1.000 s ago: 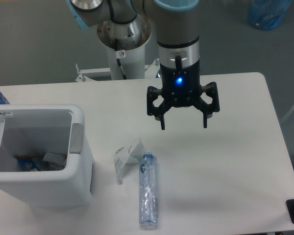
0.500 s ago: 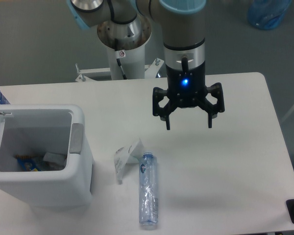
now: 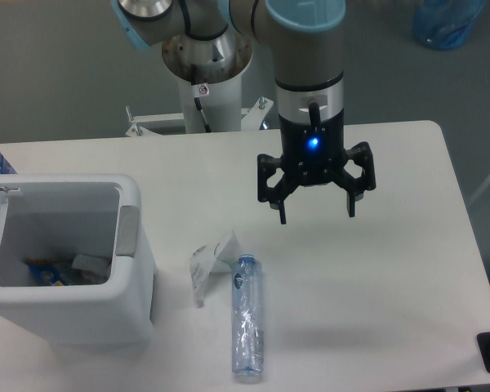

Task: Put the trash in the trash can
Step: 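Move the open gripper down toward the crumpled clear plastic bag, then close the gripper on the plastic bag and lift it, then carry the bag over the white trash bin and lower it in, then open the gripper to drop the bag and rise from the bin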

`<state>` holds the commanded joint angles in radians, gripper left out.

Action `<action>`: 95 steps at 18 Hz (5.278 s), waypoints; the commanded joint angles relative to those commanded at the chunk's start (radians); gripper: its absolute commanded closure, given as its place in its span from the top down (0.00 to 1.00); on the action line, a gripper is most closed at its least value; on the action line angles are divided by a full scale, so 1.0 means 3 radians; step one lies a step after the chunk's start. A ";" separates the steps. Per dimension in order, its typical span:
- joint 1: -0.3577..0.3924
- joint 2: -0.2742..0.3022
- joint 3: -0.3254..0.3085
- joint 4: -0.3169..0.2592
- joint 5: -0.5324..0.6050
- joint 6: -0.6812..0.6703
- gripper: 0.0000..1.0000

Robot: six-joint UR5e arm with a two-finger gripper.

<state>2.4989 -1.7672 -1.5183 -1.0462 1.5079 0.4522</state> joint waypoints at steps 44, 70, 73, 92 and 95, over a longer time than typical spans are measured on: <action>-0.0399 -0.0077 -0.1008 0.0384 -0.0143 0.1167 0.00; 0.0006 0.0716 -0.0374 0.0394 -0.2332 -0.0638 0.00; -0.0235 0.0711 -0.0369 0.0414 -0.2332 -0.0674 0.00; -0.0854 0.0501 -0.0405 0.0516 -0.2321 -0.0474 1.00; -0.0762 0.0501 -0.0380 0.0516 -0.2306 -0.0490 1.00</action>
<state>2.2701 -1.6168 -1.6322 -0.8912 0.8161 0.3053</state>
